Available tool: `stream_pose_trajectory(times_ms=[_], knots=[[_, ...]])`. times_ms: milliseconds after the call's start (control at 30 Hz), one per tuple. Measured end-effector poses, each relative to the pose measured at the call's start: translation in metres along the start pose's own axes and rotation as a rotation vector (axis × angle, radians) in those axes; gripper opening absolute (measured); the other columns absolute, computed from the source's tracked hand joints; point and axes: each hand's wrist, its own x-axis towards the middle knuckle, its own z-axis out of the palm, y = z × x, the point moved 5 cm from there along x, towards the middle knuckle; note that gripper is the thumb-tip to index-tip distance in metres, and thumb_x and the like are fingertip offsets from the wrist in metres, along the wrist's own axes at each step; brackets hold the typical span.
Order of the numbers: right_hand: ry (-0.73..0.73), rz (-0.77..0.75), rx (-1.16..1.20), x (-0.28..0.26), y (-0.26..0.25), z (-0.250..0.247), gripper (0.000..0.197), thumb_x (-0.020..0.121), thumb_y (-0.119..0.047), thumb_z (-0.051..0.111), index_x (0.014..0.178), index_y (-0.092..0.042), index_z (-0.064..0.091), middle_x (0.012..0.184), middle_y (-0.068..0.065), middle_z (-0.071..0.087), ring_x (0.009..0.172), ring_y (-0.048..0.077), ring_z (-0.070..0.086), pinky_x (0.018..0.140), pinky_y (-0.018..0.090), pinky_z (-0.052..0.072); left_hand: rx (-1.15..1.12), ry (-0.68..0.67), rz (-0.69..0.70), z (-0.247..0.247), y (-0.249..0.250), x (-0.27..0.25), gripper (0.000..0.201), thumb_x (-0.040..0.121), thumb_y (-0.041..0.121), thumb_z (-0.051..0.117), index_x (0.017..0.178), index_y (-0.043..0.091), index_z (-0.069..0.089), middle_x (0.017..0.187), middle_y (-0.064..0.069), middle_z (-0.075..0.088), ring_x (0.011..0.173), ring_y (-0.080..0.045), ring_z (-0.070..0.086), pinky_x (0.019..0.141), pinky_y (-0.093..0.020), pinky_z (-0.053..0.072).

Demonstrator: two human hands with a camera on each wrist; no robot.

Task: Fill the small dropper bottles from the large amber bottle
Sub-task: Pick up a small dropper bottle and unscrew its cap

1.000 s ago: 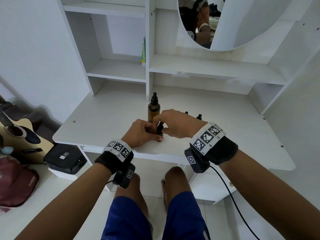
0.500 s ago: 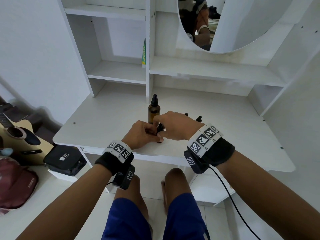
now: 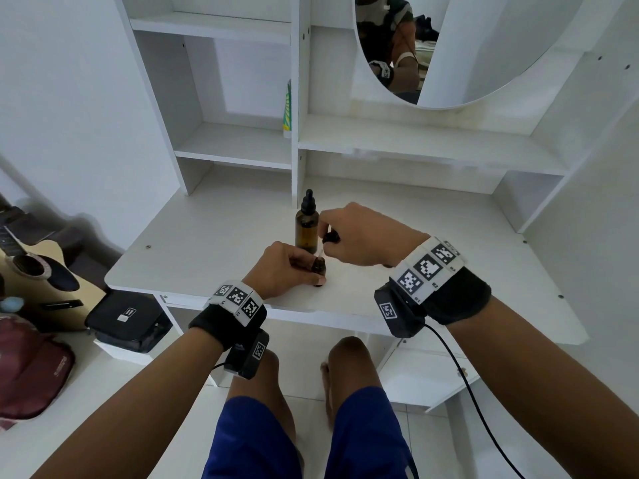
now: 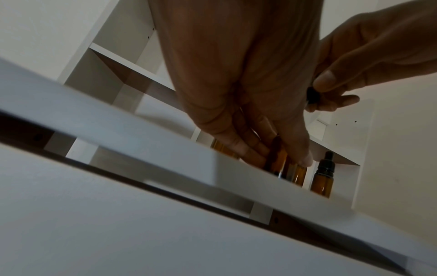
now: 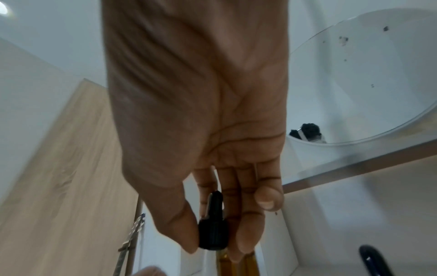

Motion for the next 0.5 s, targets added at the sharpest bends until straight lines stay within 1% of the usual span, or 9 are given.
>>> stream_pose_trajectory(times_ms=[33,67,100,133,200,233,333,400,500], knots=[[0.023,0.012,0.019,-0.003,0.004,-0.003,0.016,0.09,-0.024,0.057,0.105,-0.017,0.06,0.096,0.002,0.061,0.068,0.013,0.055,0.047,0.018,0.045,0.001,-0.004,-0.005,0.0,-0.001,0.001,0.031,0.064,0.022,0.09,0.093,0.017,0.079,0.089,0.004,0.077,0.086,-0.01,0.072,0.085,-0.022,0.054],[0.043,0.03,0.032,-0.005,0.007,-0.004,0.017,0.091,-0.025,0.058,0.105,-0.017,0.059,0.094,0.001,0.06,0.063,0.009,0.051,0.039,0.013,0.038,0.002,-0.007,-0.007,0.0,-0.002,0.001,0.031,0.064,0.023,0.09,0.093,0.017,0.079,0.089,0.004,0.077,0.087,-0.01,0.072,0.087,-0.023,0.054],[0.061,0.049,0.04,-0.008,0.011,-0.003,0.017,0.09,-0.027,0.059,0.104,-0.018,0.059,0.093,0.0,0.059,0.061,0.008,0.05,0.039,0.013,0.037,0.0,-0.008,-0.009,0.0,-0.002,0.001,0.032,0.064,0.023,0.09,0.094,0.017,0.079,0.09,0.004,0.077,0.087,-0.01,0.072,0.088,-0.024,0.054],[0.069,0.072,0.042,-0.009,0.016,0.0,0.018,0.089,-0.029,0.06,0.103,-0.019,0.058,0.093,0.0,0.059,0.064,0.01,0.052,0.045,0.016,0.04,-0.005,-0.007,-0.009,0.0,-0.002,0.001,0.033,0.065,0.023,0.09,0.095,0.017,0.079,0.09,0.004,0.077,0.087,-0.009,0.072,0.088,-0.024,0.054],[0.055,0.128,0.045,-0.011,0.026,0.014,0.018,0.086,-0.028,0.063,0.101,-0.019,0.059,0.096,0.002,0.06,0.075,0.017,0.058,0.063,0.028,0.05,-0.017,-0.007,-0.011,0.0,-0.002,0.0,0.034,0.065,0.021,0.09,0.096,0.015,0.079,0.091,0.003,0.077,0.087,-0.008,0.072,0.088,-0.023,0.054],[0.042,0.152,0.052,-0.011,0.031,0.023,0.018,0.085,-0.024,0.063,0.1,-0.017,0.059,0.097,0.004,0.061,0.078,0.02,0.059,0.067,0.031,0.051,-0.02,-0.006,-0.013,0.001,-0.002,0.0,0.034,0.065,0.02,0.09,0.096,0.015,0.079,0.09,0.003,0.077,0.086,-0.008,0.072,0.088,-0.023,0.054],[0.002,0.199,0.063,-0.011,0.04,0.047,0.015,0.087,-0.014,0.061,0.101,-0.011,0.061,0.101,0.009,0.061,0.083,0.025,0.06,0.07,0.032,0.051,-0.025,-0.001,-0.023,0.001,-0.003,0.001,0.035,0.063,0.021,0.091,0.096,0.015,0.078,0.09,0.003,0.077,0.086,-0.009,0.072,0.089,-0.025,0.054],[-0.015,0.204,0.044,-0.01,0.042,0.06,0.013,0.09,-0.011,0.06,0.103,-0.008,0.06,0.102,0.012,0.061,0.086,0.028,0.062,0.075,0.035,0.051,-0.035,-0.003,-0.026,0.0,-0.004,0.001,0.036,0.063,0.02,0.091,0.096,0.014,0.078,0.09,0.002,0.077,0.087,-0.01,0.072,0.091,-0.027,0.055],[-0.002,0.206,0.021,-0.009,0.045,0.071,0.014,0.092,-0.012,0.059,0.105,-0.005,0.058,0.103,0.015,0.062,0.087,0.031,0.063,0.074,0.033,0.047,-0.036,-0.005,-0.016,0.001,-0.003,0.001,0.037,0.063,0.019,0.091,0.097,0.013,0.078,0.091,0.002,0.077,0.087,-0.01,0.072,0.091,-0.028,0.055]])
